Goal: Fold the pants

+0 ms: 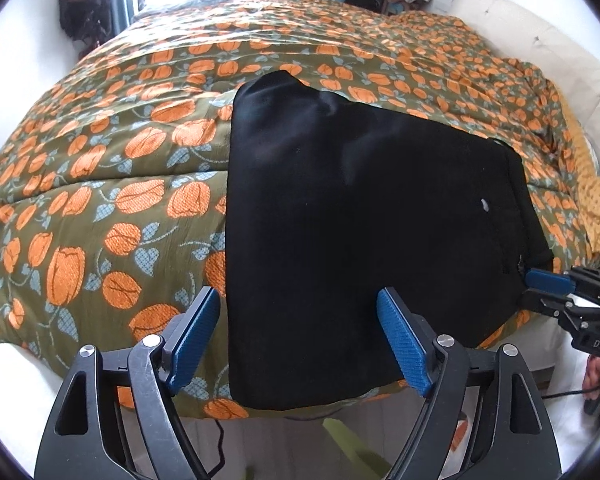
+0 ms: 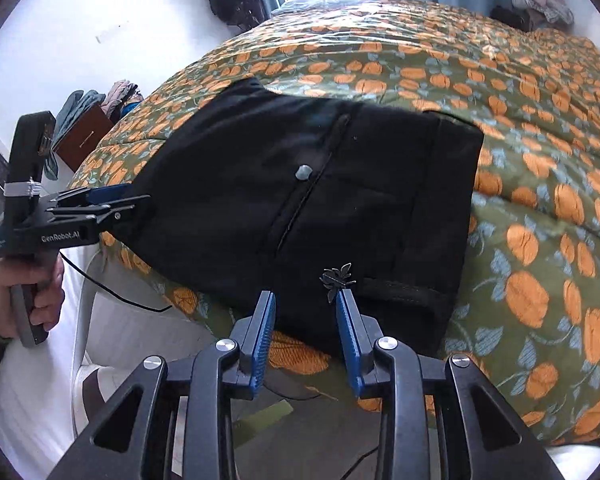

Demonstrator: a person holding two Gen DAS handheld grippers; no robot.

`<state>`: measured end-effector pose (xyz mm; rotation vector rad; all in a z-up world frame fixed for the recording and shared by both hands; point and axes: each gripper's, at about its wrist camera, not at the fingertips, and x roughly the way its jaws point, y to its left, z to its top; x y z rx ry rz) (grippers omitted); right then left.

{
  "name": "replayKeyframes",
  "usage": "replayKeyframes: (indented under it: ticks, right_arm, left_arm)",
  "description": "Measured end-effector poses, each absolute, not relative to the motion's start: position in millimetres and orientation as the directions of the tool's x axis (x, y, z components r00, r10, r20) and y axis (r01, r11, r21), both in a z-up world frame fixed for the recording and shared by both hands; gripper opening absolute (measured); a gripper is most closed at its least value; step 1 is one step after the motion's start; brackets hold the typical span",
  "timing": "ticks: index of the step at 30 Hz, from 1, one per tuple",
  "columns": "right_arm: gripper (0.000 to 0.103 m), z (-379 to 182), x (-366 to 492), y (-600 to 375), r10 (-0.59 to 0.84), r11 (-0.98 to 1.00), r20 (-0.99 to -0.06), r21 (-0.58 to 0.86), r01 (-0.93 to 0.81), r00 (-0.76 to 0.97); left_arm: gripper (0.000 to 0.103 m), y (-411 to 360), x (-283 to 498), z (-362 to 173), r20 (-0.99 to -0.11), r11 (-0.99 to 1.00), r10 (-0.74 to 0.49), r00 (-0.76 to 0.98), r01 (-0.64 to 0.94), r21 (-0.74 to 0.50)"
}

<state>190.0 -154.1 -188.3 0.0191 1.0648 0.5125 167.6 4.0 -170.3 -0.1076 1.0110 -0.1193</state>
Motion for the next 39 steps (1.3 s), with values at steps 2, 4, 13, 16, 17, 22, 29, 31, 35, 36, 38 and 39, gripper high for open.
replayKeyframes:
  ticks: [2,4,13,16,17,22,29,31,35,36,38,39]
  right_arm:
    - [0.033,-189,189,-157,0.423,0.886,-0.817,0.282,-0.369,0.392]
    - [0.042,-183,190,-162,0.449,0.878,-0.808,0.319,-0.356,0.382]
    - [0.08,-172,205,-248,0.611,0.79,-0.698,0.571,-0.224,0.374]
    - [0.08,-203,214,-273,0.704,0.684,-0.622,0.723,-0.094,0.342]
    - [0.08,-214,218,-279,0.726,0.65,-0.598,0.759,-0.052,0.339]
    - [0.08,-250,233,-282,0.779,0.567,-0.555,0.822,0.052,0.291]
    - [0.08,-253,247,-263,0.836,0.528,-0.52,0.849,0.004,0.176]
    - [0.075,-262,253,-263,0.826,0.541,-0.539,0.84,0.038,0.165]
    - [0.055,-251,248,-238,0.76,0.646,-0.637,0.761,-0.054,0.128]
    - [0.048,-242,247,-232,0.742,0.669,-0.656,0.738,-0.09,0.135]
    - [0.044,-224,243,-227,0.737,0.676,-0.657,0.724,-0.139,0.159]
    - [0.042,-213,240,-226,0.743,0.669,-0.647,0.725,-0.164,0.17]
  left_arm:
    - [0.083,8,167,-169,-0.838,0.986,-0.158,0.522,0.043,-0.159]
    - [0.083,15,168,-163,-0.831,0.982,-0.179,0.527,0.037,-0.188]
    - [0.087,83,188,-170,-0.793,0.908,-0.338,0.507,-0.047,-0.417]
    - [0.087,76,194,-184,-0.794,0.886,-0.408,0.45,-0.015,-0.464]
    - [0.087,72,196,-189,-0.797,0.881,-0.425,0.429,-0.007,-0.473]
    - [0.087,65,204,-202,-0.774,0.834,-0.505,0.383,-0.016,-0.552]
    - [0.084,33,214,-210,-0.764,0.814,-0.569,0.305,0.082,-0.574]
    - [0.075,27,215,-210,-0.786,0.838,-0.535,0.31,0.077,-0.541]
    - [0.038,26,206,-192,-0.793,0.864,-0.489,0.363,0.078,-0.497]
    - [0.033,30,202,-184,-0.78,0.856,-0.499,0.378,0.07,-0.513]
    - [0.03,33,194,-166,-0.761,0.847,-0.509,0.402,0.075,-0.527]
    - [0.029,33,191,-159,-0.757,0.848,-0.508,0.412,0.084,-0.523]
